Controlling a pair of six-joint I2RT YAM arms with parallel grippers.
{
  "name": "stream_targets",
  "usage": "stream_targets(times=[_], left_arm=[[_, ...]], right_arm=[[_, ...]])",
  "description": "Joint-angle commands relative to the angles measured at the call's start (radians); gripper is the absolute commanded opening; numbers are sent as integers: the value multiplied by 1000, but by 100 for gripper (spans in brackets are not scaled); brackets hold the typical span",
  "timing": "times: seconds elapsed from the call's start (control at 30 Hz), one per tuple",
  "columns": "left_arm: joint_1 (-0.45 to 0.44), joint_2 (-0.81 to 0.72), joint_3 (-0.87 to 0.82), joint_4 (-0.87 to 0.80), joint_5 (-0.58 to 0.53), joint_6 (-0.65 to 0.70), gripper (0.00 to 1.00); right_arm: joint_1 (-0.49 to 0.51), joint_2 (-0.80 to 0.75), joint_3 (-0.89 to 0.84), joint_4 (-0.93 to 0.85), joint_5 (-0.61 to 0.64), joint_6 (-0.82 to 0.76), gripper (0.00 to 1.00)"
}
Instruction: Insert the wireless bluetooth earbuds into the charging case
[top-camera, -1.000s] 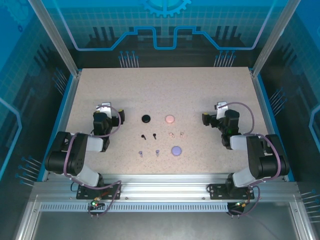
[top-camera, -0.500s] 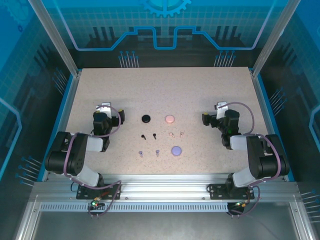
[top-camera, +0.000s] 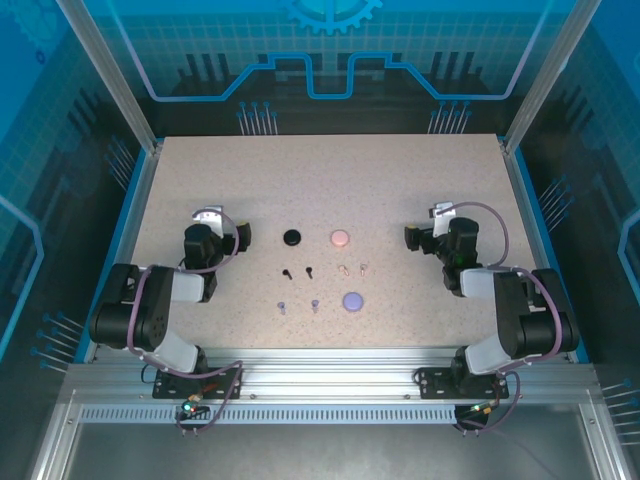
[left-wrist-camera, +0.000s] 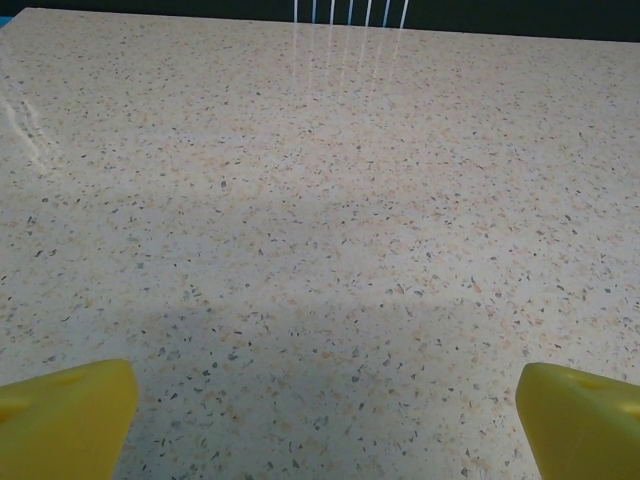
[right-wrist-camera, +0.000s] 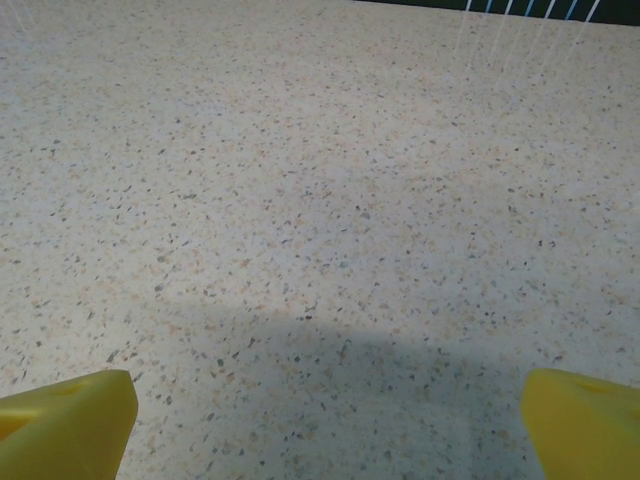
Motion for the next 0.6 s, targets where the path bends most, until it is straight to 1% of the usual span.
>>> stream_targets(times=[0.0,0.13,0.27,0.3,0.37,0.47,0.57], left_arm=[[-3,-67,46,-85,-10,1,99],[-6,-160,106,-266,-18,0,99],[-12,-258,159,-344,-22,-8,99],[-16,-278,194,-398,-30,-27,99],[-21,-304,272,-514,-2,-76,99],[-58,-325,383,-692,11,-133,99],[-116,-338,442,-789,-4,-174,99]], right_arm=[[8,-60,73,-121,38,6,100],[28,-129,107,-238,76,16,100],[34,-230,141,-350,67,94,100],[35,-252,152,-380,53,117,100],[38,-288,174,-439,8,164,100],[39,-349,213,-520,-62,243,100],[60,-397,285,-650,-123,259,100]])
